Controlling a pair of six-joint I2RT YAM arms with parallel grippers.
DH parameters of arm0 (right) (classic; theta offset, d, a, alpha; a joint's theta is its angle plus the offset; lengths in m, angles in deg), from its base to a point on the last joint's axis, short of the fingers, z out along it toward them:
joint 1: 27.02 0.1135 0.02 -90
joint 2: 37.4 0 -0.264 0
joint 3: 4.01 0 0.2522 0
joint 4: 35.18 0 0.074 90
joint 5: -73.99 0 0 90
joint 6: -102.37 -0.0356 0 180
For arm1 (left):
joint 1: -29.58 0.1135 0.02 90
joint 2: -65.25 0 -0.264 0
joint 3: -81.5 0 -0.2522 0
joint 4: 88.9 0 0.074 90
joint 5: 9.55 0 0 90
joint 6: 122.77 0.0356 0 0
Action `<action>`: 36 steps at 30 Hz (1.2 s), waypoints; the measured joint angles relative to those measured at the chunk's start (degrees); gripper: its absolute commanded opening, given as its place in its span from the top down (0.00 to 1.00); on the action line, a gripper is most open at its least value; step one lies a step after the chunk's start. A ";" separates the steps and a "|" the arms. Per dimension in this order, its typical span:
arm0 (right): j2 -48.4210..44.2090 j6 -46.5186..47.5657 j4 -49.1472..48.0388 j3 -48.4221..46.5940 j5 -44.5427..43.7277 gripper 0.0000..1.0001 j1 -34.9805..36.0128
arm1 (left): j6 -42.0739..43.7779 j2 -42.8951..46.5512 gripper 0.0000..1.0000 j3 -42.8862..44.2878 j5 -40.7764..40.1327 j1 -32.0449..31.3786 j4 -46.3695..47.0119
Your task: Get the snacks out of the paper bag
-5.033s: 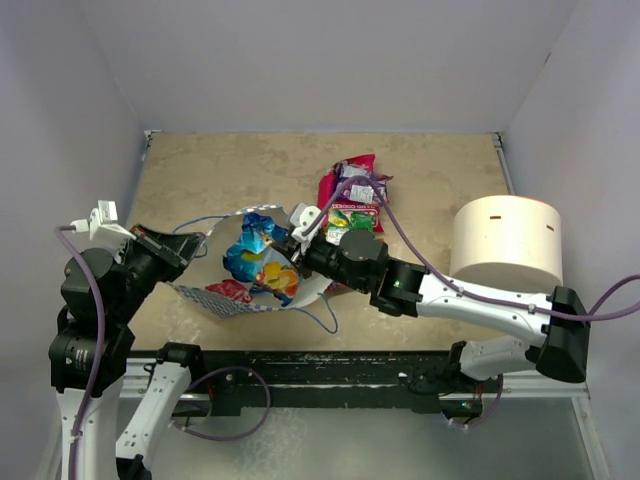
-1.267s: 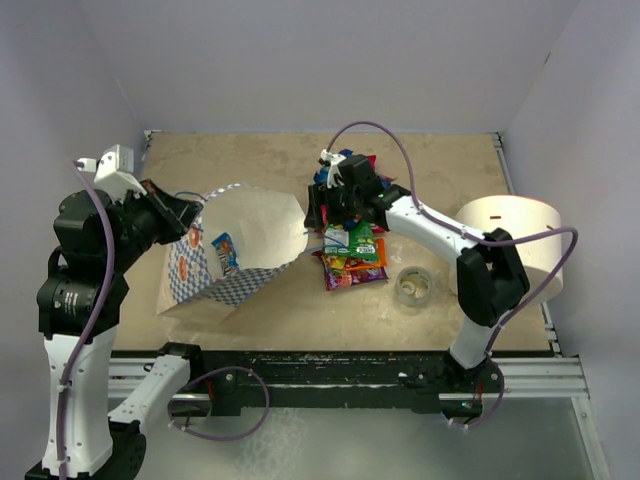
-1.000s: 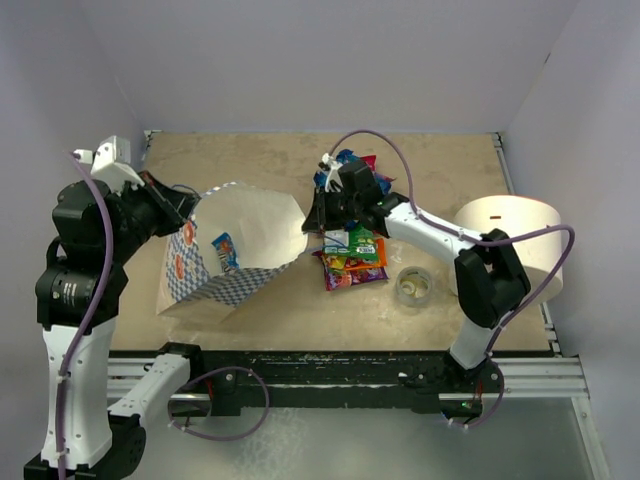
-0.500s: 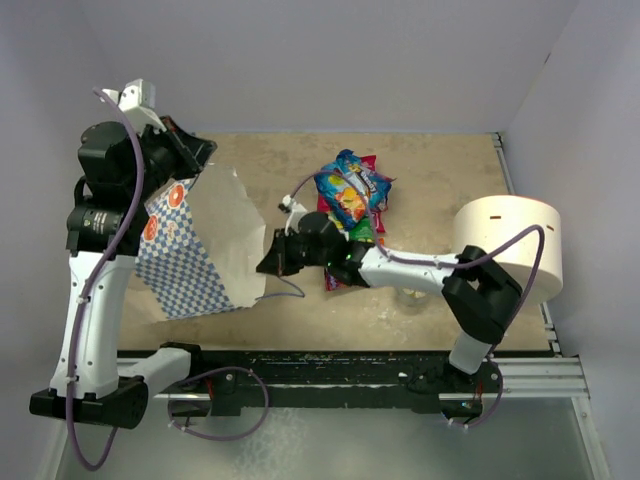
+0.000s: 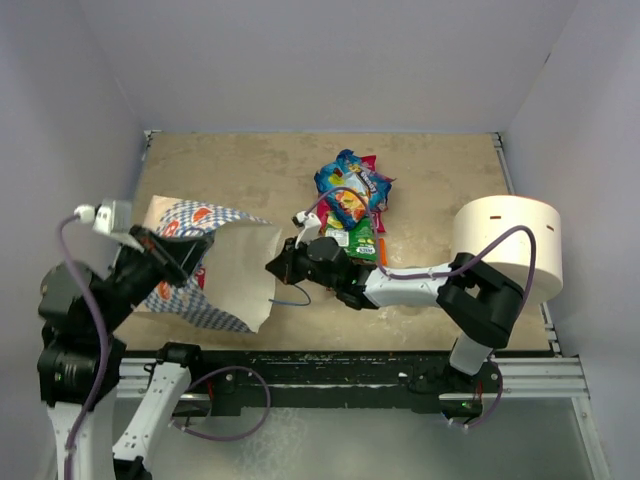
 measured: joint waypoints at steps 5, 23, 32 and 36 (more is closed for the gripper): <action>0.02 0.61 -4.15 1.55 0.39 0.91 0.79 | -3.61 9.64 1.00 -2.21 -2.14 -0.11 -6.78; -3.04 2.86 -4.83 6.62 -0.33 0.97 4.52 | -9.18 -8.79 1.00 -4.66 -4.61 -0.22 -0.46; -3.04 4.20 -2.14 1.09 -3.23 0.98 -3.39 | -6.64 -29.62 1.00 8.26 1.70 -0.20 12.57; -3.04 4.55 -0.74 0.98 -6.19 0.99 -6.40 | -6.03 -34.03 1.00 14.01 5.18 -0.20 15.19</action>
